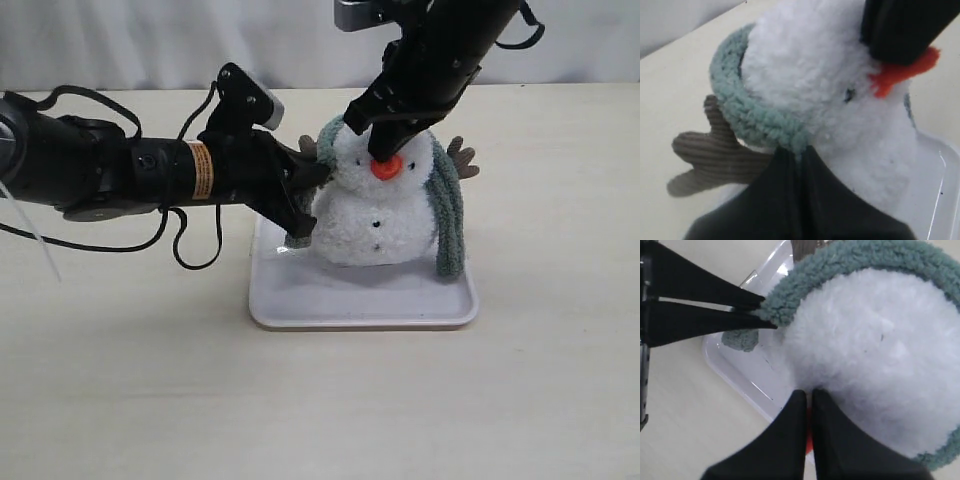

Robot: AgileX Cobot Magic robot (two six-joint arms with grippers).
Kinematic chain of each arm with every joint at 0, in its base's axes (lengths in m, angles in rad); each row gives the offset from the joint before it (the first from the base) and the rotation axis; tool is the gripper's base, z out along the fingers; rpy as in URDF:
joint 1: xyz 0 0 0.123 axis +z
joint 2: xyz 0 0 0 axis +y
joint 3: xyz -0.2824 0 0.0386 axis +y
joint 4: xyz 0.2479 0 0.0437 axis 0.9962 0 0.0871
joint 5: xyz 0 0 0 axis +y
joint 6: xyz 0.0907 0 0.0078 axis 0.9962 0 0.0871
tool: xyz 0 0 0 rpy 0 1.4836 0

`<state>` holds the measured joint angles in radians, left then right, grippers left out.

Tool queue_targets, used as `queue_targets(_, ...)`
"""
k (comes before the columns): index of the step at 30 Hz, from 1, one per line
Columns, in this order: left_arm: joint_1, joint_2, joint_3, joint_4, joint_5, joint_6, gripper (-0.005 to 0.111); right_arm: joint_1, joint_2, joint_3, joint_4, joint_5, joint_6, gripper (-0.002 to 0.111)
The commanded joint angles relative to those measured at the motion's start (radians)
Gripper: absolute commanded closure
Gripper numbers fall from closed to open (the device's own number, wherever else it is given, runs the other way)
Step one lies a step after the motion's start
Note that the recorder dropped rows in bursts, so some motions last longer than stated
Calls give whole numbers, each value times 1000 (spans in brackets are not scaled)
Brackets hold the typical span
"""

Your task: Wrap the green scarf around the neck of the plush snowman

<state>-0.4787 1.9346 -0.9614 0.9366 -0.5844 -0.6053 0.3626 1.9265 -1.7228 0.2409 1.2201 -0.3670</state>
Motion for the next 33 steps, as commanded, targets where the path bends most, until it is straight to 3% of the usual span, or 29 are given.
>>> queue_targets(1, -5, 43, -7, 1, 20, -23, 107, 1, -30, 0, 4, 1, -31, 104)
queue_targets(10, -5, 43, -7, 75, -5, -70, 107, 1, -100, 2, -46, -230, 40, 104)
queue_targets(18, -14, 43, -7, 75, -31, -75, 107, 1, -9, 12, -70, -76, 42, 104)
queue_targets(33, -22, 43, -87, -21, -39, -79, 107, 1, 0, 124, -17, -11, 5, 104)
